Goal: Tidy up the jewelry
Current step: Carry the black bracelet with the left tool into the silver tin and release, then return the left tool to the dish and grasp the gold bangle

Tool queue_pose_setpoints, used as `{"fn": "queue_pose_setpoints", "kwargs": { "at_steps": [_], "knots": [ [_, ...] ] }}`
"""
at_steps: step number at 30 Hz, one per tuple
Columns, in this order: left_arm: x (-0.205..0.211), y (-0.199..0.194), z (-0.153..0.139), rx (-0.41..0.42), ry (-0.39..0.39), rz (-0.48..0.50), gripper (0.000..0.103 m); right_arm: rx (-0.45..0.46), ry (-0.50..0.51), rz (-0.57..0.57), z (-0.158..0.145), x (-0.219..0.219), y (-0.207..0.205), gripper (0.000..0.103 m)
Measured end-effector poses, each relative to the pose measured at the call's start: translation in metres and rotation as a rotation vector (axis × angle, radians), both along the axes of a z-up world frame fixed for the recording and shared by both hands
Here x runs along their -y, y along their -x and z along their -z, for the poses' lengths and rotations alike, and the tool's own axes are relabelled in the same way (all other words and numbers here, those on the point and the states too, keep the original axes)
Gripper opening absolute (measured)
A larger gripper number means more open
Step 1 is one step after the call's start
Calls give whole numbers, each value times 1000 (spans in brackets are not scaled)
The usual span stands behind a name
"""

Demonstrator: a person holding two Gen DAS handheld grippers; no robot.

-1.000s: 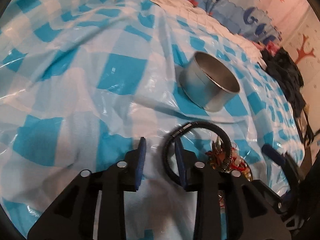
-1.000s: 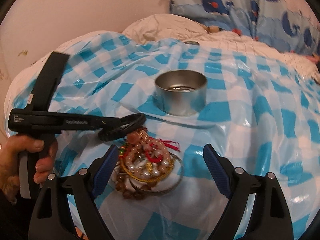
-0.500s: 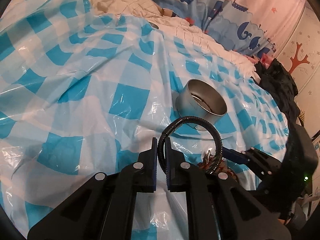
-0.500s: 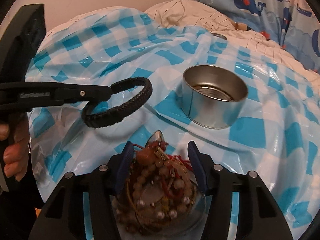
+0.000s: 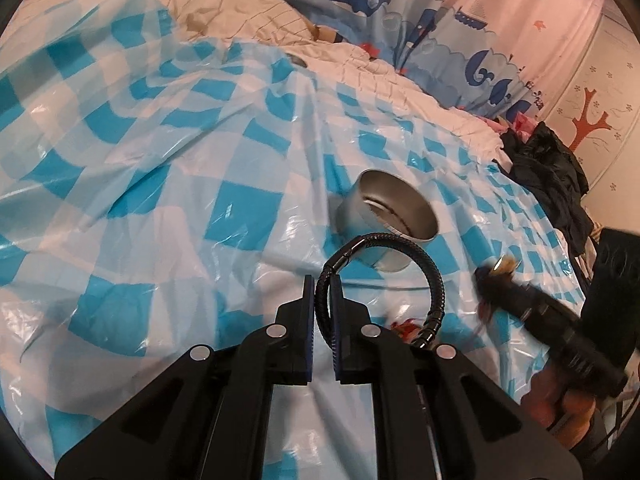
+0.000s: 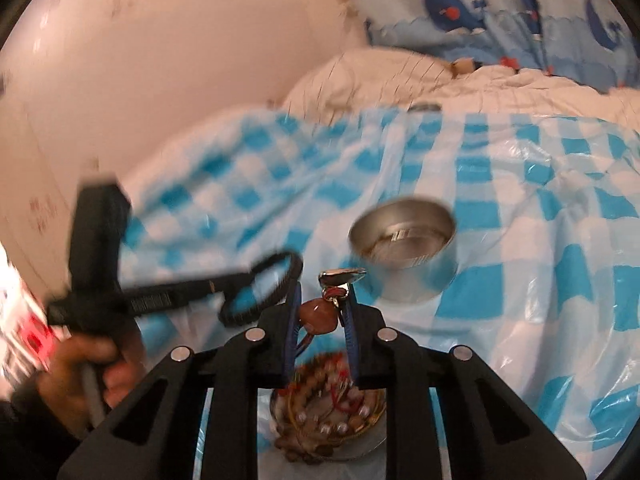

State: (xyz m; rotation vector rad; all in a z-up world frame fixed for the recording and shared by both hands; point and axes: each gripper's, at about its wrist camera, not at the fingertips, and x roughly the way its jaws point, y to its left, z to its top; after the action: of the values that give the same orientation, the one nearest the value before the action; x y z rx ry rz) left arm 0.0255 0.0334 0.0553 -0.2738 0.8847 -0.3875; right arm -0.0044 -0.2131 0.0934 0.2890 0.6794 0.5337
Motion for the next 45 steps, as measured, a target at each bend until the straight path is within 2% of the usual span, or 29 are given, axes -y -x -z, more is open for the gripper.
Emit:
{"fn": "queue_pose_setpoints", "kwargs": {
  "at_steps": [6,14,19,24,25,26,28,31,33,35,37,39,41,43,45],
  "knots": [
    [29,-16,-20,49,-41,26,6,26,-78,117,-18,33,-25,21],
    [77,-66,-32,90,-111,74,6,59,-41,190,-24,46,-46,21],
    [97,-100,-10,22,-141,114,8,72,25,193,-21,33,-70,21],
    [78,-101,-5,3,-110,70,9,33,63,163,-5,12,-100,22],
    [74,-99,-7,5,-115,62,9,10,73,143,1,7,-105,29],
    [70,-96,-8,6,-113,54,9,-15,93,129,6,2,-109,49],
    [59,-86,-11,-3,-106,39,9,-17,127,151,11,0,-105,61],
    [47,-67,-12,-22,-94,42,12,-19,125,171,1,10,-91,61],
    [42,-52,-10,-33,-83,59,20,-16,134,196,-9,20,-72,64],
    [39,-35,-4,-58,-62,95,28,-13,135,218,-12,30,-52,73],
    [40,-23,6,-93,-39,138,31,-17,138,265,-6,45,-29,80],
    [48,-12,17,-113,-48,188,31,-79,121,317,10,61,-16,80],
    [56,-6,21,-113,-60,231,31,-173,45,344,23,77,-18,80],
    [65,0,26,-116,-66,276,33,-192,-23,349,26,83,-22,80],
    [68,1,30,-128,-57,288,35,-195,-42,351,27,85,-24,80]
  ]
}}
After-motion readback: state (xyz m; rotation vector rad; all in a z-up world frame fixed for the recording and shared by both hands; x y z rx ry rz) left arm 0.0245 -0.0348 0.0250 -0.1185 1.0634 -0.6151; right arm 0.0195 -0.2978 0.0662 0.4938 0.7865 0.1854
